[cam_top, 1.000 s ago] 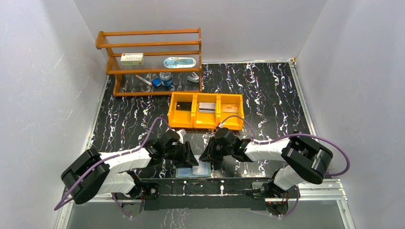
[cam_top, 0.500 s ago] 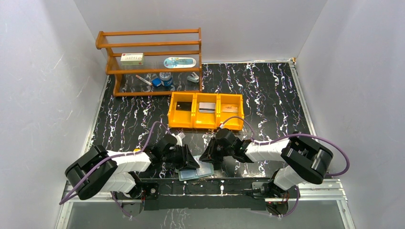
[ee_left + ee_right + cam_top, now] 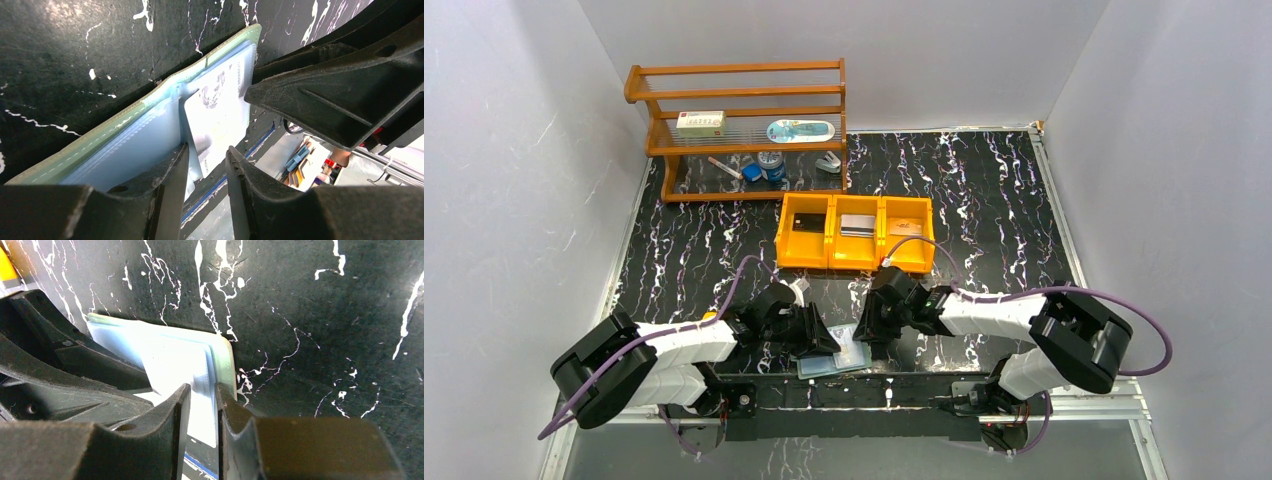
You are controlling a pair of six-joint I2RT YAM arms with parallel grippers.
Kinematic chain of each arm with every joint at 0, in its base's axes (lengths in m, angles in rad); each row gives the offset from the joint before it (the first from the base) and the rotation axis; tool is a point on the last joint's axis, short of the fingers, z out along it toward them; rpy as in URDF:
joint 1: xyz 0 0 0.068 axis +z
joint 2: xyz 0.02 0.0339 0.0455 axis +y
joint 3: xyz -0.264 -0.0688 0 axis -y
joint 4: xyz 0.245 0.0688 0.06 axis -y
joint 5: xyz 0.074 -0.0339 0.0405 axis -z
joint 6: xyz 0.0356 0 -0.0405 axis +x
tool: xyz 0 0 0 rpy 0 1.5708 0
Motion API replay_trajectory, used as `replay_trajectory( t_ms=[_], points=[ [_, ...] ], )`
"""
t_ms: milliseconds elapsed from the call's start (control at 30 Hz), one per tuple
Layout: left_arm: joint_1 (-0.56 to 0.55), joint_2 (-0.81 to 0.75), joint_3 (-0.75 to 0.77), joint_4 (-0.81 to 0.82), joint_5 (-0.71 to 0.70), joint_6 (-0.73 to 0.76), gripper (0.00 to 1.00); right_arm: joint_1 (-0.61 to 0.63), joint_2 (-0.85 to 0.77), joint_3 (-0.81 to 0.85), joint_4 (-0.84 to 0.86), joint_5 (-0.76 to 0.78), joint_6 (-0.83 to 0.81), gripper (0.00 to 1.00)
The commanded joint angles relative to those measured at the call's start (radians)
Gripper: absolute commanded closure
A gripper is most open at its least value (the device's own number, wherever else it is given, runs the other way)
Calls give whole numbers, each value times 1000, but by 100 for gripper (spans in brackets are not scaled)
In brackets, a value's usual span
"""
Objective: Take the credit cards out of the card holder
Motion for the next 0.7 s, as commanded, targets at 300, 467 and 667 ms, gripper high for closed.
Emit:
replay_trajectory(
  t_ms=[300,467,667],
  points=[
    [-3,7,-13,-126,-74,42,66,20,-52,91,-96,29,-73,66],
    [-1,6,-13,-126,-74,43,66,32,-9,82,-25,-19,-71,65],
    [-3,7,-14,-127,-74,43,65,37,51,69,-49,9,-37,66]
  ],
)
